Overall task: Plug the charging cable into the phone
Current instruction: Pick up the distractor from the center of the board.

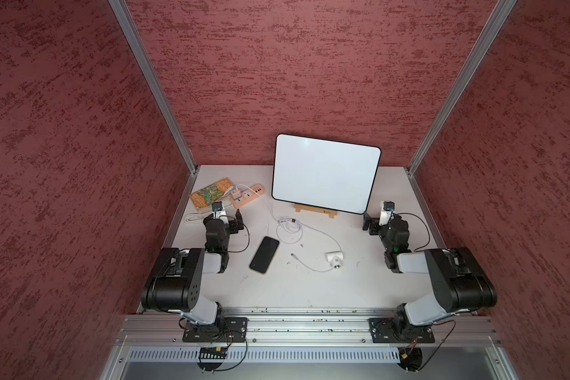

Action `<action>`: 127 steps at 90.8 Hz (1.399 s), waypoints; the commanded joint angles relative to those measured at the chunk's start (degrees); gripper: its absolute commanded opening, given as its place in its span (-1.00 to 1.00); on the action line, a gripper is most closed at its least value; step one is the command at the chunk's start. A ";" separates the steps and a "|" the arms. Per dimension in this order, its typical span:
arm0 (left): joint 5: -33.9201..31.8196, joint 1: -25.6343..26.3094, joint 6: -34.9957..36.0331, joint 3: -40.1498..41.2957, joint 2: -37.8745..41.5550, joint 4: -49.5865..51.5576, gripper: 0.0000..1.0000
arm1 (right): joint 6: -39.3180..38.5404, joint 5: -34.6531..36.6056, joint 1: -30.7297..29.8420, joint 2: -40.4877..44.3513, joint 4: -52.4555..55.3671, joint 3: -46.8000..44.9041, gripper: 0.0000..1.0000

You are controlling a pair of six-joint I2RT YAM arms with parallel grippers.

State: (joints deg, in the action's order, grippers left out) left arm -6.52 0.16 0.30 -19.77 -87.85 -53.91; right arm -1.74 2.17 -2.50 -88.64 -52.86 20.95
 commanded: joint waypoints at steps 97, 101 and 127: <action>-2.82 -0.32 -1.47 0.35 1.88 -0.86 1.00 | 2.75 7.78 0.53 8.69 20.93 9.05 0.98; -3.35 0.07 -1.31 1.13 2.21 -1.94 1.00 | 5.33 8.65 0.53 10.77 29.96 12.94 0.97; -2.63 1.17 0.56 -1.22 2.44 1.51 1.00 | 21.04 -11.51 -0.63 11.93 69.57 34.72 0.97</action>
State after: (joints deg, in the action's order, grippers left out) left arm -9.52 1.10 -0.25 -18.24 -86.56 -56.05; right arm 12.53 -0.82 -2.46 -75.85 -6.74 51.86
